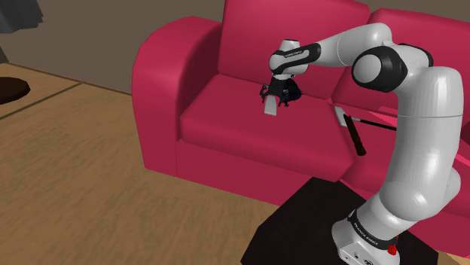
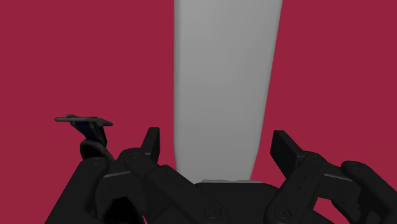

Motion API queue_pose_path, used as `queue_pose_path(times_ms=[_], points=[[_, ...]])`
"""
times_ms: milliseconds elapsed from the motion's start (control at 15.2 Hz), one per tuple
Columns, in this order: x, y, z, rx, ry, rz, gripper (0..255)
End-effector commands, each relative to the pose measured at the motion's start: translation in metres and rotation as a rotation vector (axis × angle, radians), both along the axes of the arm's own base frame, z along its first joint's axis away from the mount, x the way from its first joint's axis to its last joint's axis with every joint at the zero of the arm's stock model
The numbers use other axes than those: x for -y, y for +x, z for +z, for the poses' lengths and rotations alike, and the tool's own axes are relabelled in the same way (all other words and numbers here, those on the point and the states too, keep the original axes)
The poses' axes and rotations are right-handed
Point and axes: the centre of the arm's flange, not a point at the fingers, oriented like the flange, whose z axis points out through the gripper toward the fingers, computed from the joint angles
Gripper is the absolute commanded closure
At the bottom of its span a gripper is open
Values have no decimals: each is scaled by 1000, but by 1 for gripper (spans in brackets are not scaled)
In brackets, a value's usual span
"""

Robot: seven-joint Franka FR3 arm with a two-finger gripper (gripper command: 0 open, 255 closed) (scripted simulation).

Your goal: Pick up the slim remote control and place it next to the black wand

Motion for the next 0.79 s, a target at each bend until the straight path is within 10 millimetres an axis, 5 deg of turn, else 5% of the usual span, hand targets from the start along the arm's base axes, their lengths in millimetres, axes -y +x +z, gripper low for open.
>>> queue_pose_path(times_ms=[0, 66, 132, 726], points=[[0, 0, 0, 0, 0, 0, 0], [0, 0, 0, 0, 0, 0, 0], [0, 0, 0, 0, 0, 0, 255], [0, 0, 0, 0, 0, 0, 255]])
